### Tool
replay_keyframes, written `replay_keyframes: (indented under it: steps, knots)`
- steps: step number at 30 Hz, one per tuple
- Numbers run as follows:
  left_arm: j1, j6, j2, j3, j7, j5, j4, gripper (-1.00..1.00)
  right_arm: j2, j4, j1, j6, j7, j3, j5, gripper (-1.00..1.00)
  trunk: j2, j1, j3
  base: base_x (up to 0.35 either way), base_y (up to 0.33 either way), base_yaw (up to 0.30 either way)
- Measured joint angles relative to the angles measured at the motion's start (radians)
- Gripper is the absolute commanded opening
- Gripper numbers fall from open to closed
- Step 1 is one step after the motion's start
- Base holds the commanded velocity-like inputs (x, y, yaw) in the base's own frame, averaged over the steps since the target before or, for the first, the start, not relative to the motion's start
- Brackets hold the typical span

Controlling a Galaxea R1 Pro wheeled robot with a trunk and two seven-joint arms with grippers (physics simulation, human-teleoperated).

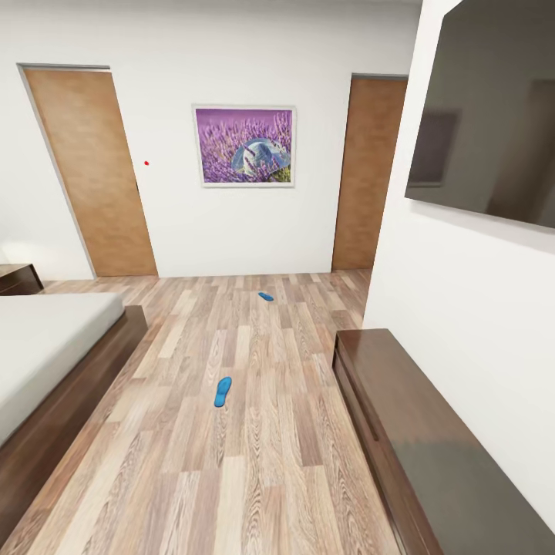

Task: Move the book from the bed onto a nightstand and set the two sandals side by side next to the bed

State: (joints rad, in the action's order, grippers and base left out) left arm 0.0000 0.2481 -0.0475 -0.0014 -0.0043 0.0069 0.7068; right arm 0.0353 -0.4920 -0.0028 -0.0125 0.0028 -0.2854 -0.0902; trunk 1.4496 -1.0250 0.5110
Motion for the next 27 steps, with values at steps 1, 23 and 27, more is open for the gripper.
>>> replay_keyframes:
  steps: [1, 23, 27]
  knots:
    - [0.0, 0.0, 0.0, 0.0, 0.0, 0.0, 0.0, 1.0, 0.0, 0.002, 0.0, 0.0, 0.0, 0.0, 0.0, 1.0, 0.0, 0.0, 0.0, 0.067, 0.0, 0.0]
    - [0.0, 0.0, 0.0, 0.0, -0.001, 0.0, 0.001, 1.0, 0.0, 0.01, 0.0, 0.0, 0.0, 0.0, 0.0, 1.0, 0.0, 0.001, 0.0, 0.282, 0.0, 0.0]
    - [0.0, 0.0, 0.0, 0.0, -0.001, 0.0, 0.001, 1.0, 0.0, 0.01, 0.0, 0.0, 0.0, 0.0, 0.0, 1.0, 0.0, 0.001, 0.0, 0.326, 0.0, 0.0]
